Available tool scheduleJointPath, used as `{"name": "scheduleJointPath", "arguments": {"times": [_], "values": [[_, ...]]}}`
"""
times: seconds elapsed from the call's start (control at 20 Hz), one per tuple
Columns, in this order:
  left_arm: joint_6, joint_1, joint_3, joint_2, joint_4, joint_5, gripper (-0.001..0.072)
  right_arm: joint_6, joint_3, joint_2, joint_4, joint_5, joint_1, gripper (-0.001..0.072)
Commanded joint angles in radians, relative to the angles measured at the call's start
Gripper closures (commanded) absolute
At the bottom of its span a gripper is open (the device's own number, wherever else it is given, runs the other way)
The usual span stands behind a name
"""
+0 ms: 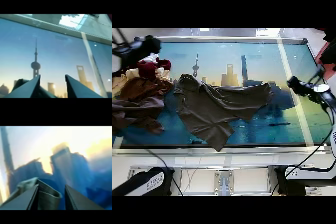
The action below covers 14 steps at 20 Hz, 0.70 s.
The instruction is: Fold the shirts.
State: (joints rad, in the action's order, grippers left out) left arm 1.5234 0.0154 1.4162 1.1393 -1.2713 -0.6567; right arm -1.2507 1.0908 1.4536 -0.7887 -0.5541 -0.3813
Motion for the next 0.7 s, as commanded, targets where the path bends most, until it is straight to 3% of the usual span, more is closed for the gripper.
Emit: {"name": "scheduleJointPath", "arguments": {"times": [0.0,0.25,0.4,0.6,0.65], "values": [[0.140,0.022,-0.154,-0.266,-0.246,-0.206,0.0365,0.026,-0.006,0.005,0.002,-0.299,-0.130,0.0326],[0.472,0.021,-0.622,-0.614,-0.109,-0.200,0.0365,0.060,-0.005,0.098,0.109,-0.299,-0.053,0.0326],[0.469,0.021,-0.745,-0.660,0.040,-0.203,0.0364,0.115,-0.005,0.164,0.209,-0.258,-0.007,0.0331],[0.466,0.021,-0.751,-0.660,0.054,-0.175,0.0364,0.152,0.037,0.253,0.267,-0.255,0.041,0.0339],[0.466,0.021,-0.751,-0.660,0.054,-0.163,0.0364,0.151,0.055,0.274,0.269,-0.256,0.048,0.0372]]}}
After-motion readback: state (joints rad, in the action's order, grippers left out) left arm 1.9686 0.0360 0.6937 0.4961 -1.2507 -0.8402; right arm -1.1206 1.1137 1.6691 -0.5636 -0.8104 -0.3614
